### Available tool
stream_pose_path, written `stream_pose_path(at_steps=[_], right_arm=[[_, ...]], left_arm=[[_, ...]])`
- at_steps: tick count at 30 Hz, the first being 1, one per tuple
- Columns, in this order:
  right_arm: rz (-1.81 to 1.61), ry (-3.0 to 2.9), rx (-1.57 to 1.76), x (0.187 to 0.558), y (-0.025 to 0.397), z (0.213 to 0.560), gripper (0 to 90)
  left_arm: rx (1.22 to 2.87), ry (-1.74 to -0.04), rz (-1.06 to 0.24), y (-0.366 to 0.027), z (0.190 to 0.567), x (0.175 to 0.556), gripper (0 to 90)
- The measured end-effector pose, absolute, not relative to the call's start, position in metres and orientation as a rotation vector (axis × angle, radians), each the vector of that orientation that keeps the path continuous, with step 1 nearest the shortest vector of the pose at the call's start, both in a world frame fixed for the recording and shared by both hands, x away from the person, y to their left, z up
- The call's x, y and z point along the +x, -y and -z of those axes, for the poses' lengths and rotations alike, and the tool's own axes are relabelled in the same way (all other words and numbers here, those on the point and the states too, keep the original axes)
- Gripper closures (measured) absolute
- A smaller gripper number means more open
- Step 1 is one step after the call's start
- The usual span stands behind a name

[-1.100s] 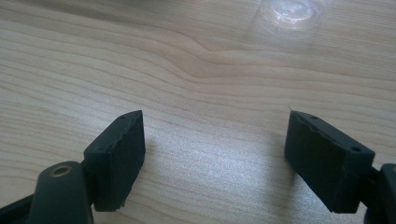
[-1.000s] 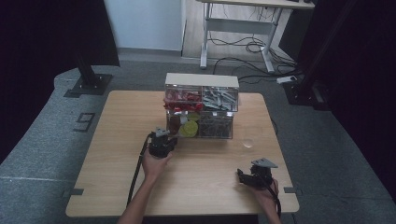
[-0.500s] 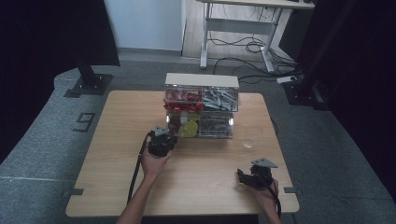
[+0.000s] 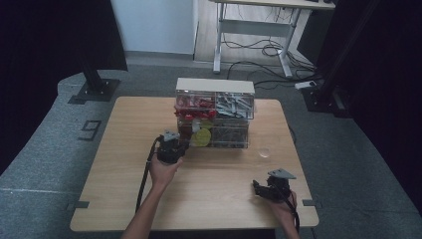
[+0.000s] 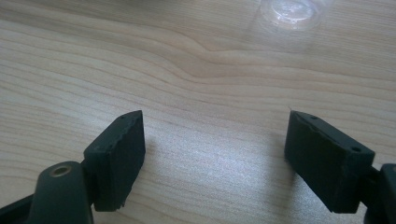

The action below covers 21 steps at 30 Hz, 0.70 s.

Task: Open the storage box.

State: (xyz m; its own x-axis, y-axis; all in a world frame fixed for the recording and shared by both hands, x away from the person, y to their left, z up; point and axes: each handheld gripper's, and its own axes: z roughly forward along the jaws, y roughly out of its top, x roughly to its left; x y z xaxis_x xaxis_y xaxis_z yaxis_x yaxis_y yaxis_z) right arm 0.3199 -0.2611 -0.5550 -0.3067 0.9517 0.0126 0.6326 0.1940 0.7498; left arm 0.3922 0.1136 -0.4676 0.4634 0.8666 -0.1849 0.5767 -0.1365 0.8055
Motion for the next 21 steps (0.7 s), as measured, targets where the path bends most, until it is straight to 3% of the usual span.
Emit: stream_pose_path(at_steps=[21], right_arm=[[-0.921, -2.013, 1.48, 0.32, 0.261, 0.555, 20.7]], left_arm=[[1.796, -1.211, -0.408, -0.115, 0.447, 0.4, 90.0]])
